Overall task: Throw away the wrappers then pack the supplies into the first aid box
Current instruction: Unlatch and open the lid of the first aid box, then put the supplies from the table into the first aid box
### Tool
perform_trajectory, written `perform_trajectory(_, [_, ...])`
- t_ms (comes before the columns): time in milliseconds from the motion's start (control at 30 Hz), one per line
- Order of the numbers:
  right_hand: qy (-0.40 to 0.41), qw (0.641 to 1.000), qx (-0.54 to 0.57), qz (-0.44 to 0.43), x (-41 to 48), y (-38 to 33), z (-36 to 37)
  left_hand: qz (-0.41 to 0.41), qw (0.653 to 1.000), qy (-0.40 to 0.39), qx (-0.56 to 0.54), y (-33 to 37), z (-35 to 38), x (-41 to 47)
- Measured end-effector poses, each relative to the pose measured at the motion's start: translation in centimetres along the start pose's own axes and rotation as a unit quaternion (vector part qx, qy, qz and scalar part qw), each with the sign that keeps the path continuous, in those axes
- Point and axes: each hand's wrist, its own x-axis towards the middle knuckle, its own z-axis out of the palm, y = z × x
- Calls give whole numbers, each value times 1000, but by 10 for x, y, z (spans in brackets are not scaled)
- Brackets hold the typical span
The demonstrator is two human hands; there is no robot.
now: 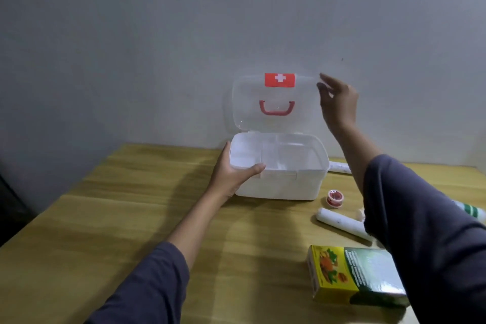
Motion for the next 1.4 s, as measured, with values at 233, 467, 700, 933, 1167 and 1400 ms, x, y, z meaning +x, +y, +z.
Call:
perform_trajectory(233, [-52,987,53,142,-21,48,8,12,1000,18,0,0,0,-8])
perform_trajectory(467, [-62,980,74,174,-37,40,22,10,999,41,4,0,-11,-23])
perform_trajectory(700, [-85,990,-56,102,-83,0,-50,16,1000,7,25,27,8,-72])
perform_trajectory(933, [-146,972,-104,149,-155,-5,-119,-44,997,-3,60,9,37,-102])
perform_trajectory(1167, [-207,969,-129,49,-200,-13,-123,-68,991,72,88,20,22,-66])
perform_trajectory(1400, [-360,921,-147,-23,-224,-23,-142,-74,984,119,108,35,1,-39])
